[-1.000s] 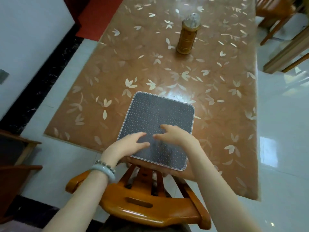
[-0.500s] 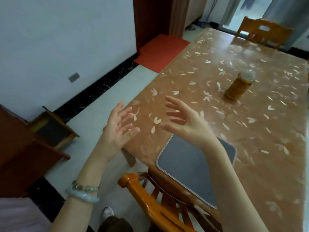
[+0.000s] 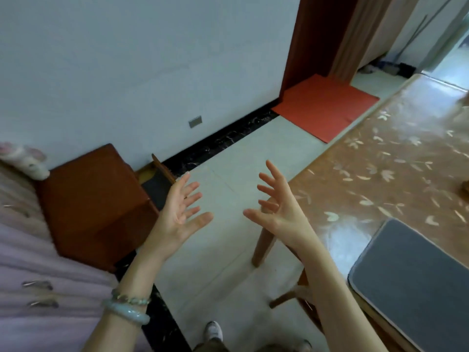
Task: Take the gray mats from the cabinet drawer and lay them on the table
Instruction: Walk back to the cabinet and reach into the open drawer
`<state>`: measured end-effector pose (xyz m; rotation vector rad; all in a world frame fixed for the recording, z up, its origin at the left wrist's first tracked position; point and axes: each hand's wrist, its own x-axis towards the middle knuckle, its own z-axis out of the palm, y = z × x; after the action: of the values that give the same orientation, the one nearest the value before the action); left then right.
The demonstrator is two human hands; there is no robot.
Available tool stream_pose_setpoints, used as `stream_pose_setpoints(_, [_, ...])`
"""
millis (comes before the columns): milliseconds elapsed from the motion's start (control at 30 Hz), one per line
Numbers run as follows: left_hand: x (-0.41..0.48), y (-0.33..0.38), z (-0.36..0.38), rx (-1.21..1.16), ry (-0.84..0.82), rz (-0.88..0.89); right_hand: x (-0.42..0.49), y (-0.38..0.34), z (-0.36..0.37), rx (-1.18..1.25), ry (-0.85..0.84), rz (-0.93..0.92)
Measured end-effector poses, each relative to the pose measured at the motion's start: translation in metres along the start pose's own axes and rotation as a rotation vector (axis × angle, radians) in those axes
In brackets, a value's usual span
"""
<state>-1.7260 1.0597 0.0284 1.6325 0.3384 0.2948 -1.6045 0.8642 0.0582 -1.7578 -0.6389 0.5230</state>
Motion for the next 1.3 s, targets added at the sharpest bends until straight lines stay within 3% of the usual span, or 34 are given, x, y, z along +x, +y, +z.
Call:
stream_pose_setpoints(233, [0.002, -0.013, -0.066, -0.026, 0.035, 0.001, 0.036, -0.014, 0.067, -0.019, -0.079, 0.029])
stream_pose_setpoints(533, [0.044, -0.031, -0.105, -0.056, 0.1, -0.048, 0.111, -0.008, 0.094, -0.073, -0.167, 0.079])
stream_pose_setpoints(967, [0.249, -0.044, -0.156, -0.044, 0.19, -0.097, 0.333, 0.004, 0.072, -0.062, -0.187, 0.058])
stream_pose_setpoints(1300, [0.349, -0.056, -0.181, -0.029, 0.274, -0.128, 0.45, 0.017, 0.057, -0.048, -0.247, 0.084])
